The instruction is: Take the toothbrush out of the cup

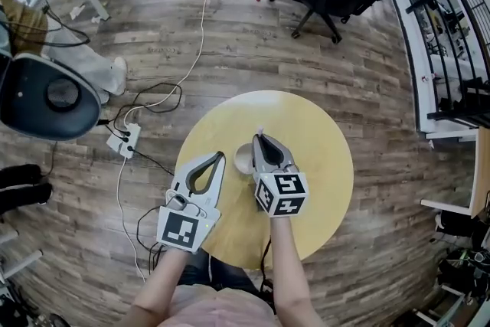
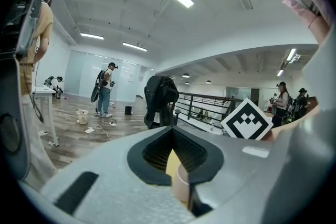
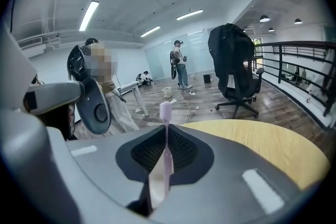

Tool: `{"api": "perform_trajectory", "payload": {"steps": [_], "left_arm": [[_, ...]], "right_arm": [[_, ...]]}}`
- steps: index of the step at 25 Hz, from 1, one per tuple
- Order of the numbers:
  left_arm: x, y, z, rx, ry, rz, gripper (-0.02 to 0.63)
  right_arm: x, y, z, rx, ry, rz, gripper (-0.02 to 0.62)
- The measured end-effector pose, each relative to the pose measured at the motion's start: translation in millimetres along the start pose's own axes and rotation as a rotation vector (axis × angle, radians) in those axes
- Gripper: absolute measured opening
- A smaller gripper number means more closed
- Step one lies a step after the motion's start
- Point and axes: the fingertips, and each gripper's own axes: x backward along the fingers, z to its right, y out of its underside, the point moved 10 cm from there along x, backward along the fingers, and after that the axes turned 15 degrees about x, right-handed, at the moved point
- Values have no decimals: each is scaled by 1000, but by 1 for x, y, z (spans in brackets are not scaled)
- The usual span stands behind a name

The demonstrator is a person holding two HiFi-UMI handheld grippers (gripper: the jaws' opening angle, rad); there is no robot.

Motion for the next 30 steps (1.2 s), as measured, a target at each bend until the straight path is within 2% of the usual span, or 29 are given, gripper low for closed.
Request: {"api": "perform_trajectory", "payload": {"steps": [8,14,18,21,25,30], "left_arm": [[4,-16,13,-31,27,31,-3],[23,-49,43,-56,85,92,-4],[49,-67,65,-81,116,84,-3],[70,-76,80,-96,163,132,-3],[93,-79,94,-109,212,176,-4],[106,-77,106,-136,228,177,-3]], "right_arm": [[45,-26,-5,5,33,132,20],[123,-54,-17,-11,110,267,20],[179,-68,-32,-3,164,365,20],[215,-72,-50,4,187,434,20],[250,-72,-75,17,209,478,20],[264,-66,-83,-7,230,491,20]]}}
